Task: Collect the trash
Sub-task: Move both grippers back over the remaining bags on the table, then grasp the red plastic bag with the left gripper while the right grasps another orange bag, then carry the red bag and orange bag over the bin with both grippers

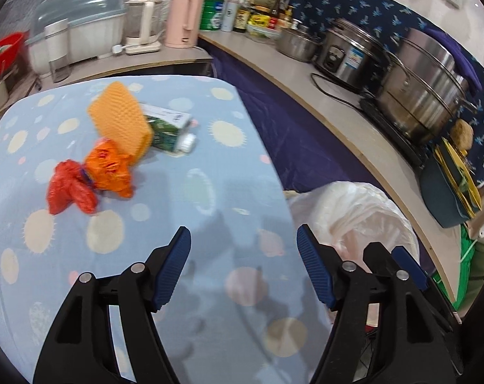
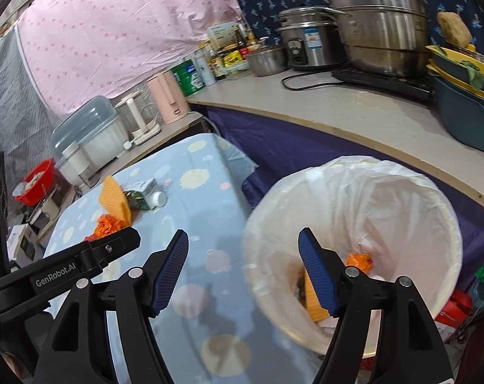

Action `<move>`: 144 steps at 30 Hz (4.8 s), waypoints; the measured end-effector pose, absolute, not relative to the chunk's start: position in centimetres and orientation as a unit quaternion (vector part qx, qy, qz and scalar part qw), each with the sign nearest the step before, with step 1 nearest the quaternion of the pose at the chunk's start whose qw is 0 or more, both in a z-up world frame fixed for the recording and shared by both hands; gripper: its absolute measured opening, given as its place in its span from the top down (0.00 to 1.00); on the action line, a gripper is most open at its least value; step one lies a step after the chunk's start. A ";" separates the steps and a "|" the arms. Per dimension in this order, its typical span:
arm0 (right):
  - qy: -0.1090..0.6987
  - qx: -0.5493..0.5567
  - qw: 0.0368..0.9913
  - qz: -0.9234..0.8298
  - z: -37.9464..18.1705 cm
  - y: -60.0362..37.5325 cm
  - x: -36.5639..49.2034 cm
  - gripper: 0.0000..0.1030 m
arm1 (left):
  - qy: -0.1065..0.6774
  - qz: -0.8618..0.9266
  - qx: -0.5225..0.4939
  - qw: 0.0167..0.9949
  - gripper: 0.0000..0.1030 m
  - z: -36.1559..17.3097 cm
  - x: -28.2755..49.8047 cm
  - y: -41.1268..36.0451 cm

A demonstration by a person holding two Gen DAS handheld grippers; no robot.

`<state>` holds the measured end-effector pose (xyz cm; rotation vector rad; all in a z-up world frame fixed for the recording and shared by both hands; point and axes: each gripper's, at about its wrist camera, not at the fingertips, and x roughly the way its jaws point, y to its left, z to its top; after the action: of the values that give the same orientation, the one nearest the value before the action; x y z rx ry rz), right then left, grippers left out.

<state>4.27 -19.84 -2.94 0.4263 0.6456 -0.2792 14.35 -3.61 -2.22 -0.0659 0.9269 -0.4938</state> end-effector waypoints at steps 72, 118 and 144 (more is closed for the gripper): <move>0.397 0.168 0.902 -0.019 -8.5 -5.8 20.1 0.53 | 0.476 -0.089 -0.070 0.872 0.15 -9.1 27.1 11.7; 0.314 0.219 0.920 -0.088 -2.3 -14.0 3.4 0.53 | 0.453 -0.187 0.007 0.872 0.68 -2.3 11.7 1.9; 0.265 0.257 0.919 -0.142 -0.3 -21.6 -5.6 0.53 | 0.420 -0.245 0.077 0.871 0.68 0.7 4.4 -7.0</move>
<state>-5.56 -21.60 -0.34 0.5280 0.5441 -0.2928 4.39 -6.95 0.69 0.1604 0.8774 -0.5117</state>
